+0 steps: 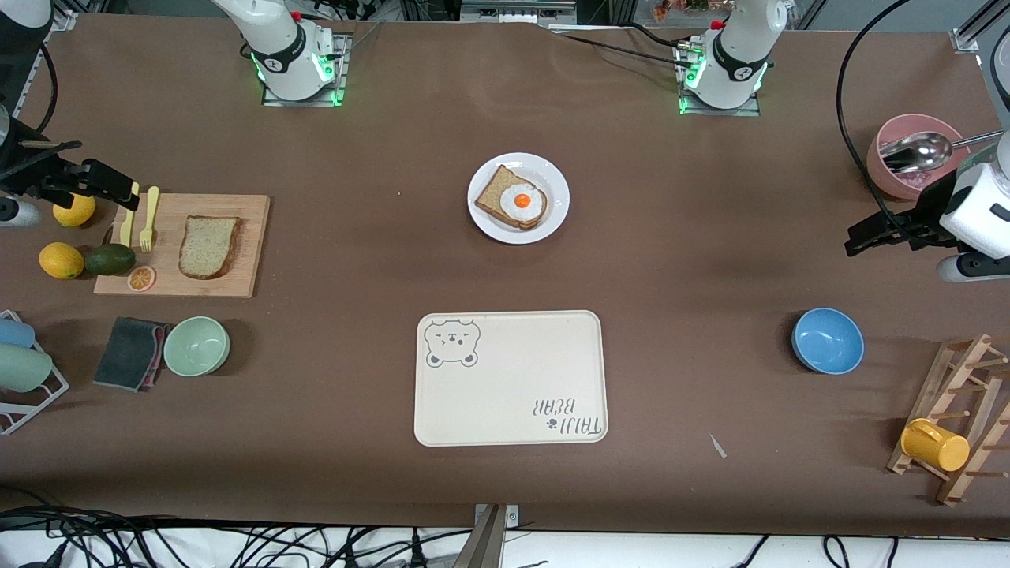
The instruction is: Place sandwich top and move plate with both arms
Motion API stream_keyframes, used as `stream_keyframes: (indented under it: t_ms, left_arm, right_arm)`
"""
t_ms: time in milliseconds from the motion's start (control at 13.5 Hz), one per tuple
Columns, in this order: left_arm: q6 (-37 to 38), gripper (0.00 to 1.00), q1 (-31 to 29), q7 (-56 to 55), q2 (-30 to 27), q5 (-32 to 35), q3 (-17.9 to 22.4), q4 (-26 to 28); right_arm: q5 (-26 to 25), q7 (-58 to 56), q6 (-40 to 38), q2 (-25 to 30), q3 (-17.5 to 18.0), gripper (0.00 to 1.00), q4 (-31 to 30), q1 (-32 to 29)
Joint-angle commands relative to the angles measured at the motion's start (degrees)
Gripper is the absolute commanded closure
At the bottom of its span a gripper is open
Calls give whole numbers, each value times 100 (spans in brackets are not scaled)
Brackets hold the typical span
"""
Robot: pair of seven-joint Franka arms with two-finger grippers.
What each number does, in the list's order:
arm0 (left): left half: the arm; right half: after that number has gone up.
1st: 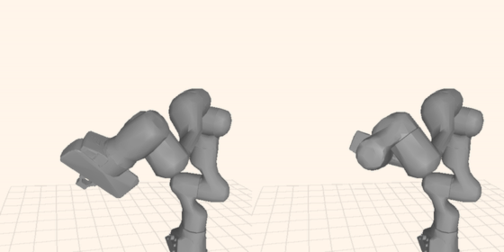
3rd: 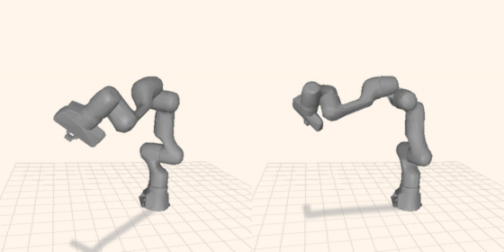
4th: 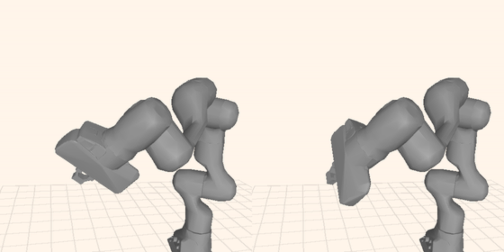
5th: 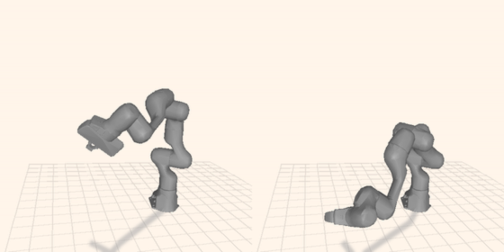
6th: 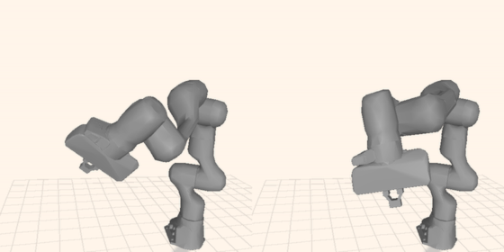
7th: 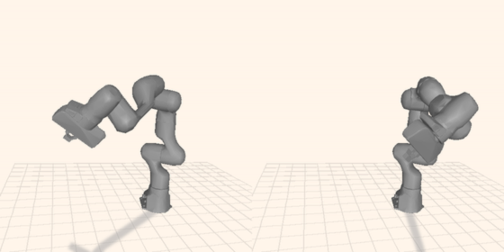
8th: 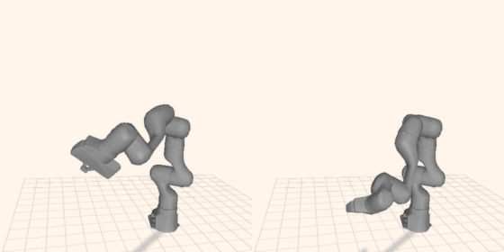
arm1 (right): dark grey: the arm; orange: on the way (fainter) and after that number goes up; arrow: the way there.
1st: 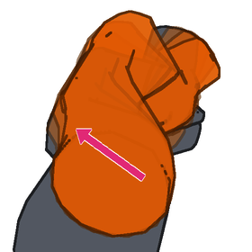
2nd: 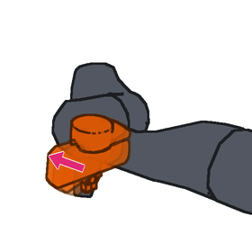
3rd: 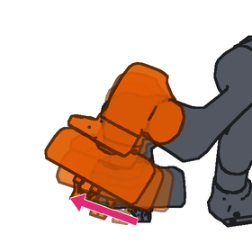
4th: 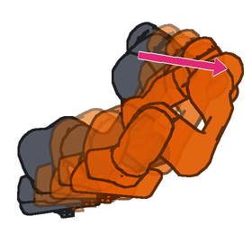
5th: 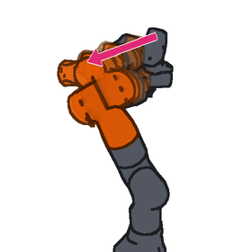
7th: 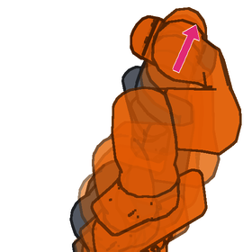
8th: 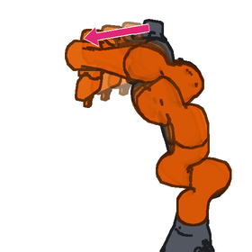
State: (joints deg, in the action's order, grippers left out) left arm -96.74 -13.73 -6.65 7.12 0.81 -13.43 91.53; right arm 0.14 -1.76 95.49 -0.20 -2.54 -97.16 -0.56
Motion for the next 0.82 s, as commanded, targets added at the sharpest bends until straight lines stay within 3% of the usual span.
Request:
stream_keyframes:
  t_ms: [0, 742]
  left_arm:
    - [-29, 0, -51, 15, -18, -116, -2, -21]
    - [-20, 0, -51, 15, -9, -116, -2, -21]
  right_arm:
    - [38, 26, -4, 73, 43, 0, -102, -50]
    - [-6, 35, -170, 37, 43, 0, -119, -41]
